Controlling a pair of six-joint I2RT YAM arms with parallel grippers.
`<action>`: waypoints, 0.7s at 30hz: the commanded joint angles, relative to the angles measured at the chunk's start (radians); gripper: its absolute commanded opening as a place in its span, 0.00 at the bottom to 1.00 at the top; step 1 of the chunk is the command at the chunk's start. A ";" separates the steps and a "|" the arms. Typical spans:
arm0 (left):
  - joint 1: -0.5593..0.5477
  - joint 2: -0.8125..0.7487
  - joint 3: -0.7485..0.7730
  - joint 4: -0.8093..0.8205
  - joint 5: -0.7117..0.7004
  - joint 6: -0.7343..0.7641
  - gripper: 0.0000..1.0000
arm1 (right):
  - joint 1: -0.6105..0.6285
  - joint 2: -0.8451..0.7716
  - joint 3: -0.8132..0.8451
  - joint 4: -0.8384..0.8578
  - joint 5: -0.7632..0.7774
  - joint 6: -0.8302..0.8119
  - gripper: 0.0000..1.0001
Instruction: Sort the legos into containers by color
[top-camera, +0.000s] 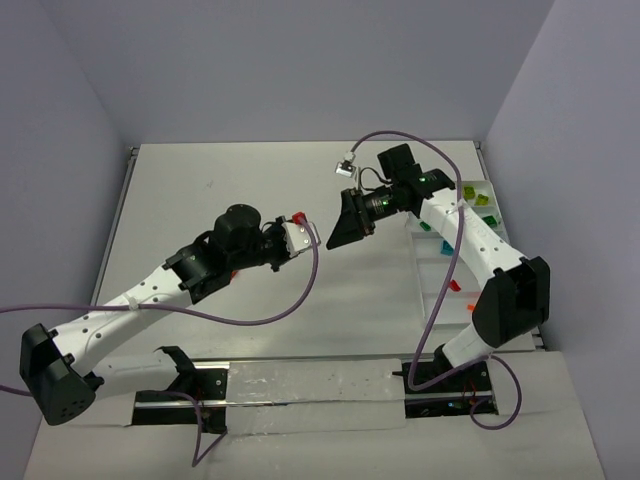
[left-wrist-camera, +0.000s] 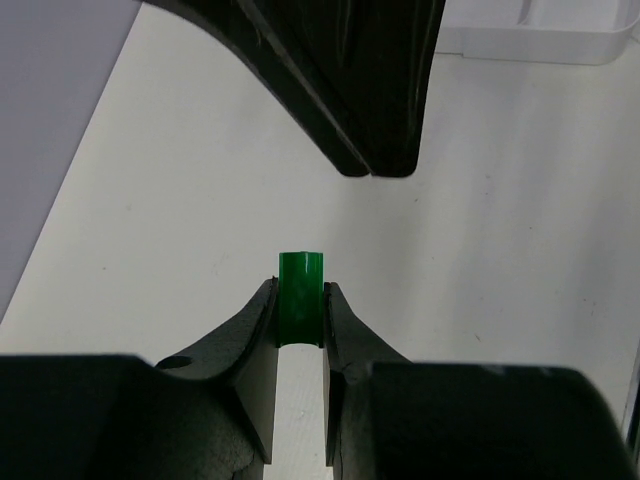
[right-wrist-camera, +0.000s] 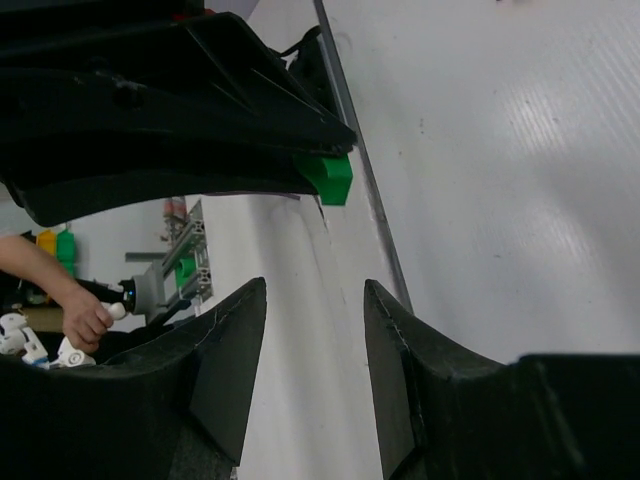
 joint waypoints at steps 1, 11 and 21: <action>-0.018 -0.026 0.012 0.070 -0.022 0.007 0.00 | 0.029 0.035 0.067 0.057 -0.032 0.056 0.51; -0.039 -0.016 0.050 0.057 0.020 -0.032 0.00 | 0.053 0.106 0.125 0.086 0.013 0.077 0.52; -0.045 -0.003 0.049 0.075 0.012 -0.042 0.00 | 0.093 0.100 0.113 0.098 0.005 0.061 0.51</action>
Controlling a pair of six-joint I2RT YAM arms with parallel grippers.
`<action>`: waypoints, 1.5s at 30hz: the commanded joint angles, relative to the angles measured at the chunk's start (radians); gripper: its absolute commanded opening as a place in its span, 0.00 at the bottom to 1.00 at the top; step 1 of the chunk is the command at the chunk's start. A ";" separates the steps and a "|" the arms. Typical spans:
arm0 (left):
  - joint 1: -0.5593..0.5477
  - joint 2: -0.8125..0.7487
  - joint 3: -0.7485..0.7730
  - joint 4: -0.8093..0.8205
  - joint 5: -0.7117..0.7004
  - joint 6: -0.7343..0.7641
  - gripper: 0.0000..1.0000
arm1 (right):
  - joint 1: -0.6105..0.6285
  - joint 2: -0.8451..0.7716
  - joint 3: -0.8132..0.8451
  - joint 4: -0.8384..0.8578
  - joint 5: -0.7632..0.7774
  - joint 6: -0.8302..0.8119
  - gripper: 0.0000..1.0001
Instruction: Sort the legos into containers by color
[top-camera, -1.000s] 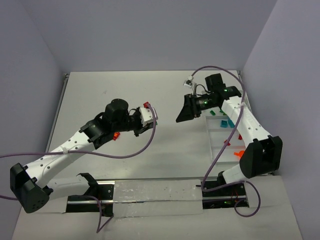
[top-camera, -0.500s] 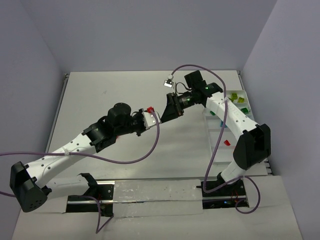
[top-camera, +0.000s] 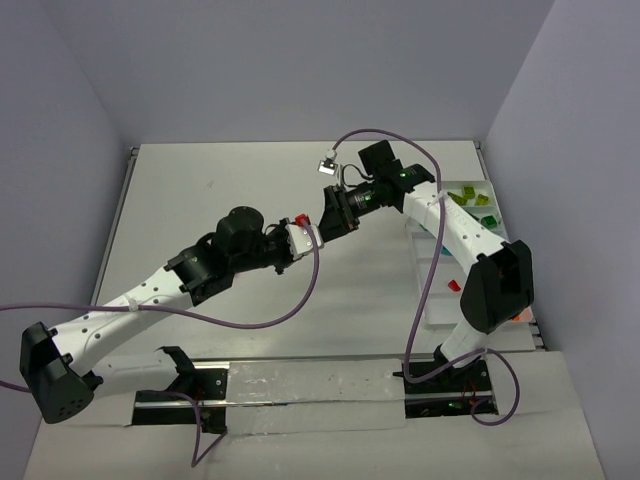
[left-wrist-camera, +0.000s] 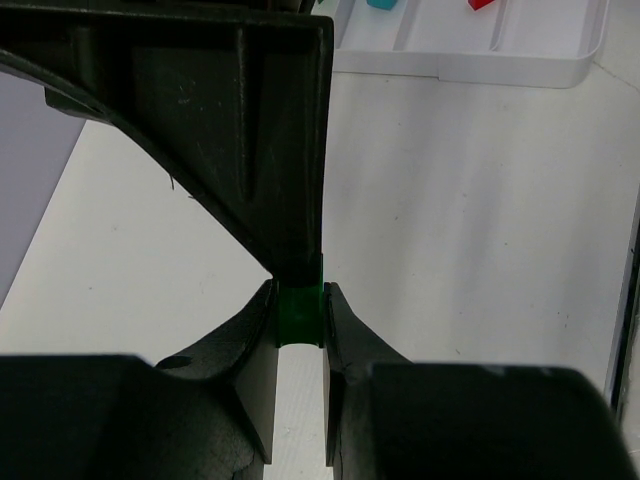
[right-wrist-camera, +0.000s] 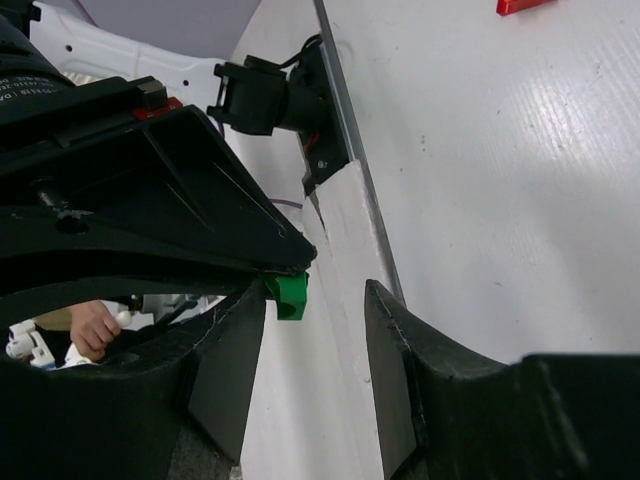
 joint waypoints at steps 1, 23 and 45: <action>-0.009 -0.003 0.041 0.062 0.005 -0.014 0.00 | 0.029 -0.012 0.025 0.031 -0.004 -0.015 0.50; 0.257 0.015 0.154 -0.117 -0.084 -0.328 0.99 | -0.391 -0.118 -0.057 -0.265 0.318 -0.345 0.00; 0.601 0.173 0.191 -0.279 -0.017 -0.570 0.99 | -0.724 0.188 0.125 -0.157 0.833 -0.375 0.00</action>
